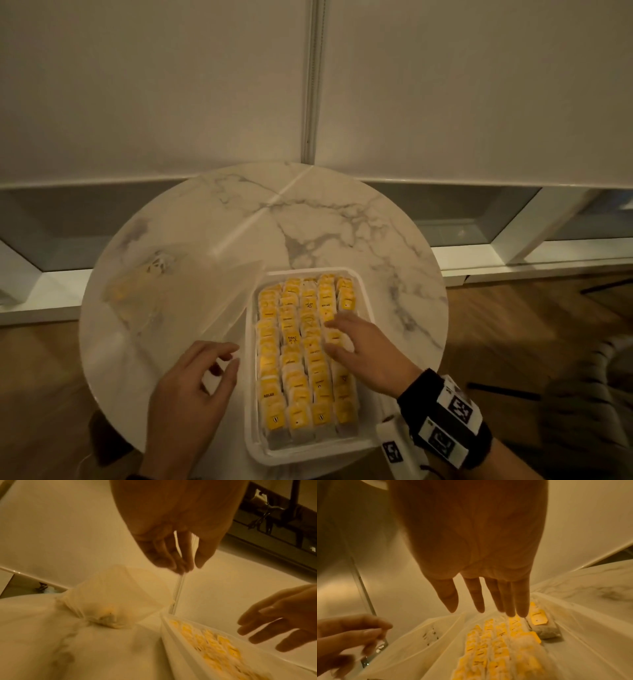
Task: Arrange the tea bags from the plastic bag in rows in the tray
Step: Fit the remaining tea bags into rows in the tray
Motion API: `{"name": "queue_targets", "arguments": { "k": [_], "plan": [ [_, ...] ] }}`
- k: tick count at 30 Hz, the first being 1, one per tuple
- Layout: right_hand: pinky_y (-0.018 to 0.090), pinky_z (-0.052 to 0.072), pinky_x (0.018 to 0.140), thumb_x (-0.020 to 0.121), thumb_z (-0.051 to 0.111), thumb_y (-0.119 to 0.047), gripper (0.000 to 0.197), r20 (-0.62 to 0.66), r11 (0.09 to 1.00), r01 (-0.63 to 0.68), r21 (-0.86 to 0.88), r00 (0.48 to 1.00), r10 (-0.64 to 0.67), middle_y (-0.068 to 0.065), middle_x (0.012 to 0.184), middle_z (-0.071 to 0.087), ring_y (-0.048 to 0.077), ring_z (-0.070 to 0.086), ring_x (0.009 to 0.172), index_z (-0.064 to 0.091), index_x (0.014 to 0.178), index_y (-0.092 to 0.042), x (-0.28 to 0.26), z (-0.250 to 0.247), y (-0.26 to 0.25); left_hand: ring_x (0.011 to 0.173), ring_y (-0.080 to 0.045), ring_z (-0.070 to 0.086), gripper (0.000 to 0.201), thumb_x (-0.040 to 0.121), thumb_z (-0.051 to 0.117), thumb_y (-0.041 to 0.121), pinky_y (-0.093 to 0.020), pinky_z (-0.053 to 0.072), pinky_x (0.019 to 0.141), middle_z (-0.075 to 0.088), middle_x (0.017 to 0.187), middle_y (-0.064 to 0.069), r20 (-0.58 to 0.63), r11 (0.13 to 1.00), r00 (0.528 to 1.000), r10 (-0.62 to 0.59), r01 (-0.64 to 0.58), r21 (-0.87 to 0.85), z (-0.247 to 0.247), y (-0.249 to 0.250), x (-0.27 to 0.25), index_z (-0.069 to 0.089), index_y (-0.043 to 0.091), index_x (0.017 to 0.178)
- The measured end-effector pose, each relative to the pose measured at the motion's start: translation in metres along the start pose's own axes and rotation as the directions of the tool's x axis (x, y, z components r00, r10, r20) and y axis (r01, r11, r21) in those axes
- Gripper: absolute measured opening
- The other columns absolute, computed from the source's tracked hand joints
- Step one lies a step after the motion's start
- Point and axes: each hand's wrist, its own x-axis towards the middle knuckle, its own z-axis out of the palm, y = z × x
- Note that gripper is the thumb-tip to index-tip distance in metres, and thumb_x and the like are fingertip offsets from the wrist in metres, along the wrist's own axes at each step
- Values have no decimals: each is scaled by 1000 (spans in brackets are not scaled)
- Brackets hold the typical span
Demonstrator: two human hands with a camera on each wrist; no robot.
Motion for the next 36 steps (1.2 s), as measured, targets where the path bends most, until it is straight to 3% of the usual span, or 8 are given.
{"name": "queue_targets", "arguments": {
  "k": [5, 8, 12, 16, 20, 27, 30, 36],
  "plan": [
    [17, 46, 91, 94, 60, -35, 31, 91, 992, 54, 112, 994, -65, -8, 117, 65, 0, 58, 103, 65, 121, -22, -49, 15, -20, 109, -32, 54, 41, 80, 55, 41, -40, 41, 95, 62, 122, -5, -100, 973, 987, 122, -99, 211, -7, -29, 20, 71, 16, 109],
    [9, 26, 106, 96, 58, -31, 34, 250, 983, 46, 177, 964, -90, -4, 140, 52, 4, 41, 131, 62, 128, -20, -62, 50, -19, 125, -36, 43, 60, 72, 74, 41, -53, 39, 99, 48, 140, -6, -17, 941, 997, -82, 83, 327, -2, -55, 28, 60, 23, 127],
    [46, -10, 121, 89, 30, -51, 60, 398, 993, 109, 37, 910, -115, -3, 150, 40, 9, 10, 149, 63, 127, -19, -65, 95, 5, 104, -31, 58, 33, 75, 82, 8, -46, 48, 89, 66, 117, -6, -57, 962, 985, -163, 171, 214, 10, -78, 31, 73, 19, 105],
    [2, 7, 109, 79, 26, -75, 59, 184, 975, 205, 85, 958, -218, -12, 119, 59, -8, 43, 126, 66, 103, -40, -67, 96, 16, 91, -24, 63, 13, 82, 77, 6, -39, 51, 86, 74, 101, -6, -196, 978, 968, -160, 183, 106, -2, -73, 26, 77, 12, 94],
    [5, 35, 90, 84, 57, -53, 13, 61, 934, 288, 212, 950, -307, -18, 98, 61, -14, 51, 103, 62, 91, -43, -64, 81, -3, 83, -17, 64, 11, 85, 76, 16, -36, 54, 74, 70, 95, 2, -340, 989, 929, -148, 149, -21, -34, -56, 40, 77, 12, 96],
    [18, 38, 101, 99, 47, -28, 29, -285, 771, 619, 150, 774, -566, -4, 126, 60, 7, 53, 117, 67, 117, -18, 2, 42, -116, 75, -16, 60, 11, 88, 72, 20, -33, 49, 72, 64, 85, 6, -403, 992, 909, -104, 122, 19, -79, -40, 73, 78, 12, 94],
    [32, 36, 106, 100, 43, -25, 36, -158, 773, 634, -17, 762, -629, 8, 138, 54, 22, 46, 125, 59, 129, -12, 42, 44, -149, 69, -9, 59, 6, 85, 76, 20, -33, 50, 67, 65, 80, 11, -358, 994, 932, -64, 93, 63, -82, -40, 74, 79, 17, 89],
    [39, 55, 69, 99, 41, -19, 36, 280, 870, 490, -60, 845, -456, 16, 79, 71, 32, 66, 69, 63, 78, 1, 79, 56, -174, 66, -7, 59, 4, 85, 75, 17, -25, 51, 65, 68, 81, 9, -339, 990, 933, -118, 137, 33, -84, -43, 66, 78, 18, 89]
  ]
}}
